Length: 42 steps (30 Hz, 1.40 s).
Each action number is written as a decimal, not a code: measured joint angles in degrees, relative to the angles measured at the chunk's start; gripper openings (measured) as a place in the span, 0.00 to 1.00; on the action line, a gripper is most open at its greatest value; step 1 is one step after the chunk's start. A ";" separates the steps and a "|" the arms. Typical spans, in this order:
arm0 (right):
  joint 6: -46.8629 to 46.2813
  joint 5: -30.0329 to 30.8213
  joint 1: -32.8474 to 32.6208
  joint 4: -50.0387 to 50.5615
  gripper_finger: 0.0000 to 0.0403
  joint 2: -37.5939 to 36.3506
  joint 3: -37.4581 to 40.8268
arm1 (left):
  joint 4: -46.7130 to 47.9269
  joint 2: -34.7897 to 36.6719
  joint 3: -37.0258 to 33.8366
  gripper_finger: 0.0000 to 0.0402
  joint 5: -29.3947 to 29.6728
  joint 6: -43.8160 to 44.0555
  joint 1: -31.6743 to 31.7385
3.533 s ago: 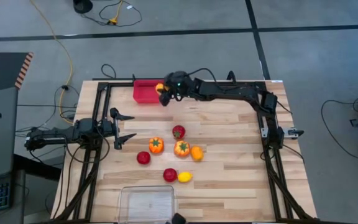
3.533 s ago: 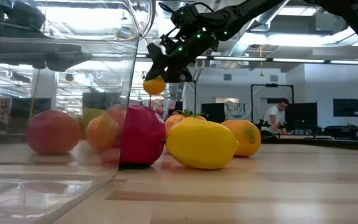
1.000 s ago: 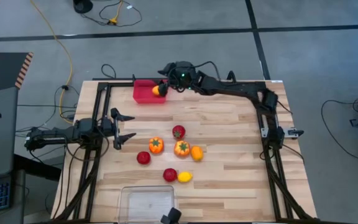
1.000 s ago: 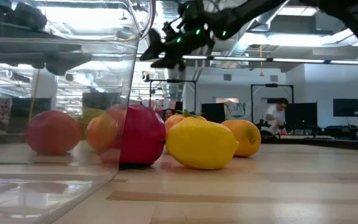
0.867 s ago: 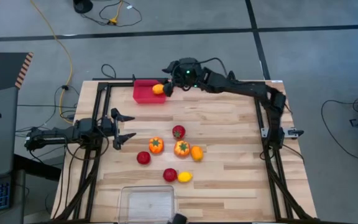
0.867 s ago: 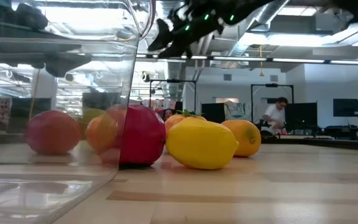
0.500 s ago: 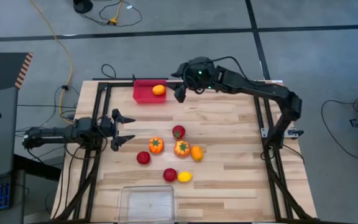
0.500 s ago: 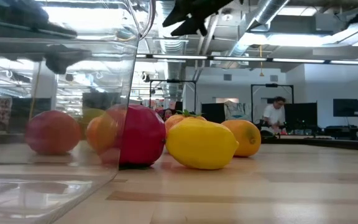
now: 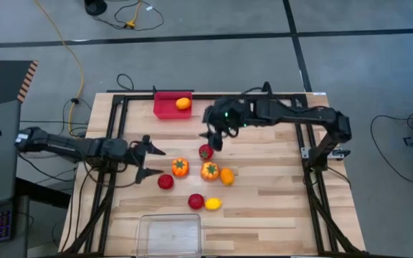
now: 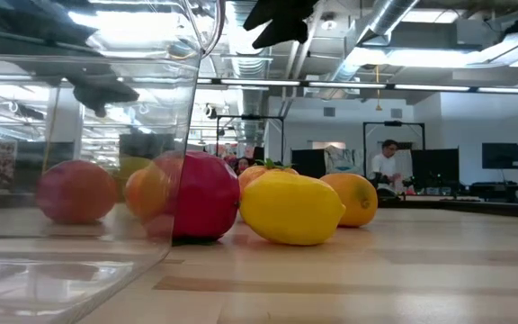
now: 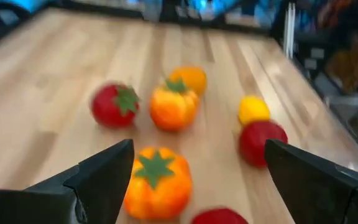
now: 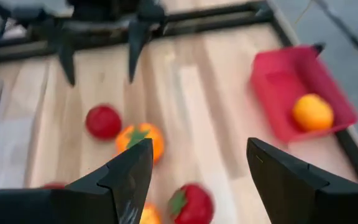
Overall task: Sort produce into baskets
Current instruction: Put the middle left red tomato into the transparent bin
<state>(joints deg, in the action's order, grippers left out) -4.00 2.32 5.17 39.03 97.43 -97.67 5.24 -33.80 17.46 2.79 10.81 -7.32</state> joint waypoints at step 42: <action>-18.63 20.64 -17.05 1.42 0.71 -3.54 25.86 | 8.34 -40.69 10.39 0.70 3.45 8.41 -11.01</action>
<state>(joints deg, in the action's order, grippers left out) -22.63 22.95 -11.88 40.45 93.89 -71.81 13.58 -74.49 27.86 6.24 19.22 -18.33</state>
